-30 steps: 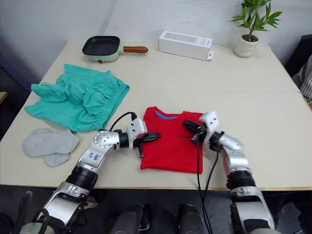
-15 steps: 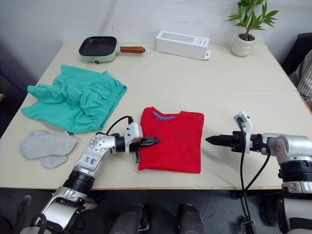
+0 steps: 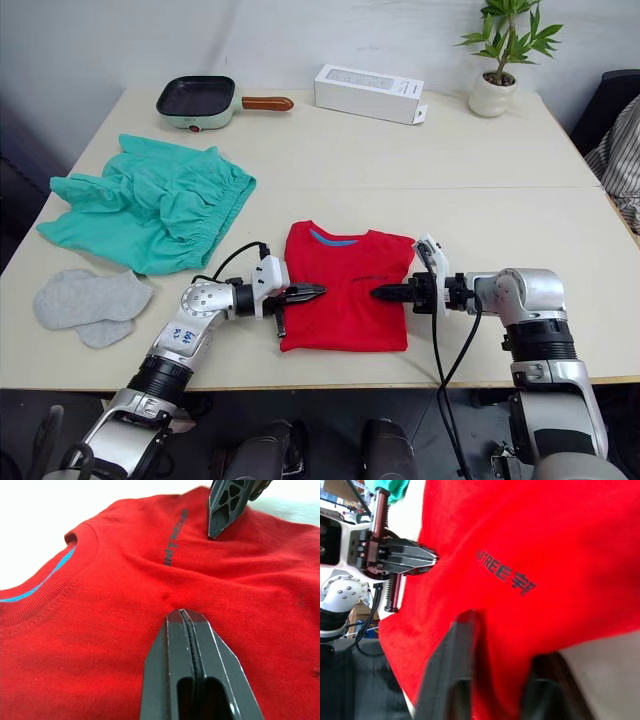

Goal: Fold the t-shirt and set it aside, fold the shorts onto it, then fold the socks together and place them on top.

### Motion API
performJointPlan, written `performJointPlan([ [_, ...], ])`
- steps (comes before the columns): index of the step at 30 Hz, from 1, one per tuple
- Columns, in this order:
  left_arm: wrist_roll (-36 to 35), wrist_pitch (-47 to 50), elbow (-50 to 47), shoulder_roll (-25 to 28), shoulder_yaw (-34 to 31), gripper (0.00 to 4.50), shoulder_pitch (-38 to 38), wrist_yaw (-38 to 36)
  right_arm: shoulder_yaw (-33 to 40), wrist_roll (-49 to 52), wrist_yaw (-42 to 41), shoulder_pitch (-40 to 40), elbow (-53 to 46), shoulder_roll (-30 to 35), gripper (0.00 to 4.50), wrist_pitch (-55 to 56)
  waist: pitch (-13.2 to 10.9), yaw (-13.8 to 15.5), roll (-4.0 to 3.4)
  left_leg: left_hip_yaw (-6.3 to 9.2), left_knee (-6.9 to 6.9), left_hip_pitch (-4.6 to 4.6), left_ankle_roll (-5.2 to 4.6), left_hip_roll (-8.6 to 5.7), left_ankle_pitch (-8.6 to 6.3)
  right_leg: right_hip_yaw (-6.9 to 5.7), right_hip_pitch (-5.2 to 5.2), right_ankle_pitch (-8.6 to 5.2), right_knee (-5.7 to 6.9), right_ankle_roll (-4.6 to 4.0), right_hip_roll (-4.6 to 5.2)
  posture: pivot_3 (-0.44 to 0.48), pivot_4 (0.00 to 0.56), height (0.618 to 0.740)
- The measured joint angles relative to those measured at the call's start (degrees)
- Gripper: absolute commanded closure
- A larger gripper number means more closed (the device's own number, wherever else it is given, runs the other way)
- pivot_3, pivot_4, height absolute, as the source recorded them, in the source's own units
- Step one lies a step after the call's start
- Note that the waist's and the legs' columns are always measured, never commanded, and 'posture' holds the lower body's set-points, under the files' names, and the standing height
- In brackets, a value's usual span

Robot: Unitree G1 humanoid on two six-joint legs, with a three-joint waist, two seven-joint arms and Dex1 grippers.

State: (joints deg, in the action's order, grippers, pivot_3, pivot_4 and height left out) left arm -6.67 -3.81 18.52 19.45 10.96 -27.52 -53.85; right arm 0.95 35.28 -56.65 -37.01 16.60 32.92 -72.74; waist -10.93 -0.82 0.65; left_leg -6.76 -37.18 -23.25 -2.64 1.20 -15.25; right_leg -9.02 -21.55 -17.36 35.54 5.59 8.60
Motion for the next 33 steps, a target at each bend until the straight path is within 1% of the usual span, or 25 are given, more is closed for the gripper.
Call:
performJointPlan([
  [1, -0.25, -0.03, -0.08, 0.27, -0.1, 4.5, 0.12, -0.59, 0.49, 0.23, 0.23, 0.17, -0.13, -0.19, 4.48, 0.02, 0.08, -0.08, 0.13, 0.0, -0.01, 0.0, -0.07, 0.0, -0.04, 0.01, 0.01, 0.02, -0.01, -0.03, 0.01, 0.0, 0.15, 0.74],
  [3, -1.7, 0.29, -1.08, 1.11, -0.71, 4.5, 0.7, -2.34, 1.79, 0.69, 0.73, 0.56, -0.02, -0.44, 4.48, 0.1, 0.08, -0.03, 0.14, 0.01, -0.01, -0.03, -0.1, -0.01, -0.05, 0.07, -0.01, 0.04, -0.03, -0.06, 0.06, 0.0, 0.15, 0.74],
  [6, -7.62, 4.41, -6.24, 2.27, -2.46, 3.89, 1.44, -6.16, 3.86, 2.0, 0.74, 1.31, 0.11, 0.12, 4.5, -1.25, 0.05, 0.14, 0.09, 0.06, 0.03, -0.11, -0.06, 0.0, -0.04, 0.14, -0.06, 0.04, -0.07, -0.06, 0.07, 0.0, 0.15, 0.74],
  [7, -9.78, 6.76, -8.43, 2.8, -3.17, 3.55, 1.46, -7.15, 4.11, 2.46, 0.66, 1.36, 0.11, 0.48, 4.5, -1.75, 0.02, 0.36, 0.05, 0.07, 0.01, -0.12, -0.01, 0.0, -0.02, 0.14, -0.06, 0.04, -0.08, -0.06, 0.07, 0.0, 0.15, 0.74],
  [8, -12.2, 9.66, -11.48, 4.04, -3.64, 3.35, 1.5, -8.26, 4.06, 3.03, 0.0, 1.71, -0.01, 1.93, 4.5, -2.34, -0.02, 0.58, -0.02, 0.08, 0.02, -0.17, 0.04, 0.0, 0.02, 0.11, -0.08, 0.04, -0.11, -0.06, 0.07, 0.0, 0.15, 0.74],
  [9, -14.06, 11.74, -14.44, 5.48, -4.16, 2.98, 1.67, -9.18, 4.03, 3.21, -0.92, 2.34, -0.14, 4.29, 4.5, -2.5, -0.11, 0.87, -0.18, 0.12, 0.0, -0.24, 0.05, -0.05, 0.03, 0.08, -0.09, 0.04, -0.12, -0.06, 0.08, 0.0, 0.15, 0.74],
  [11, -17.1, 15.02, -19.24, 8.57, -6.17, 2.37, 2.36, -10.37, 4.02, 3.1, -2.94, 3.37, -0.01, 10.12, 4.5, -2.38, -0.31, 1.0, -0.52, 0.1, 0.01, -0.3, -0.04, -0.16, -0.02, 0.09, -0.09, 0.04, -0.24, -0.04, 0.13, 0.0, 0.15, 0.74],
  [12, -18.44, 16.45, -21.25, 9.77, -7.13, 2.03, 2.87, -10.79, 4.11, 2.86, -3.94, 3.95, 0.54, 12.96, 4.5, -2.19, -0.33, 0.96, -0.55, 0.1, 0.04, -0.32, -0.06, -0.18, -0.03, 0.09, -0.08, 0.07, -0.24, 0.0, 0.12, 0.0, 0.15, 0.74],
  [14, -21.3, 19.94, -24.98, 11.29, -8.19, 1.42, 3.85, -11.29, 3.84, 1.85, -6.64, 4.79, 2.9, 18.28, 4.5, -0.75, -0.34, 0.83, -0.57, 0.07, 0.04, -0.35, -0.09, -0.2, -0.06, 0.03, -0.06, 0.09, -0.27, 0.05, 0.01, 0.0, 0.15, 0.74],
  [18, -25.1, 25.39, -30.07, 14.7, -8.8, 0.13, 6.04, -12.04, 2.74, -1.72, -11.19, 5.39, 9.73, 25.62, 4.5, 4.3, -0.36, 0.75, -0.59, -0.07, 0.05, -0.33, -0.11, -0.22, -0.06, -0.04, -0.05, 0.09, -0.47, 0.15, -0.11, 0.0, 0.15, 0.74],
  [19, -25.78, 26.75, -30.98, 15.58, -9.18, 0.02, 6.5, -12.03, 1.83, -2.94, -12.3, 5.42, 11.72, 27.11, 4.5, 6.01, -0.36, 0.75, -0.6, -0.09, 0.02, -0.32, -0.11, -0.21, -0.06, -0.04, -0.06, 0.08, -0.52, 0.16, -0.12, 0.0, 0.15, 0.74],
  [21, -27.6, 29.14, -32.8, 17.26, -10.66, 0.02, 7.65, -11.99, 0.62, -6.2, -14.55, 5.24, 17.43, 29.93, 4.5, 10.62, -0.39, 0.71, -0.64, -0.16, 0.03, -0.27, -0.12, -0.21, -0.04, -0.04, -0.07, 0.08, -0.52, 0.17, -0.11, 0.0, 0.15, 0.74],
  [25, -29.83, 31.93, -34.9, 19.07, -12.72, 0.02, 9.2, -11.7, -1.85, -13.4, -16.79, 1.53, 30.72, 31.95, 4.5, 20.99, -0.42, 0.63, -0.69, -0.3, 0.03, -0.19, -0.09, -0.2, 0.03, 0.0, -0.08, 0.07, -0.51, 0.17, -0.07, 0.0, 0.15, 0.74],
  [28, -30.13, 32.69, -35.75, 20.36, -13.55, 0.02, 10.64, -11.73, -3.24, -18.92, -16.2, -2.47, 39.53, 32.21, 4.5, 29.94, -0.46, 0.44, -0.78, -0.38, 0.06, -0.14, -0.04, -0.17, 0.04, 0.06, -0.1, 0.07, -0.48, 0.16, -0.07, 0.0, 0.15, 0.74],
  [33, -30.18, 33.33, -35.8, 22.22, -15.02, 0.02, 12.32, -12.01, -3.38, -25.47, -12.79, -8.37, 49.12, 32.01, 4.5, 41.71, -0.5, 0.4, -0.83, -0.41, 0.11, -0.15, 0.07, -0.13, 0.05, 0.08, -0.2, 0.07, -0.4, 0.15, -0.08, 0.0, 0.15, 0.74],
])
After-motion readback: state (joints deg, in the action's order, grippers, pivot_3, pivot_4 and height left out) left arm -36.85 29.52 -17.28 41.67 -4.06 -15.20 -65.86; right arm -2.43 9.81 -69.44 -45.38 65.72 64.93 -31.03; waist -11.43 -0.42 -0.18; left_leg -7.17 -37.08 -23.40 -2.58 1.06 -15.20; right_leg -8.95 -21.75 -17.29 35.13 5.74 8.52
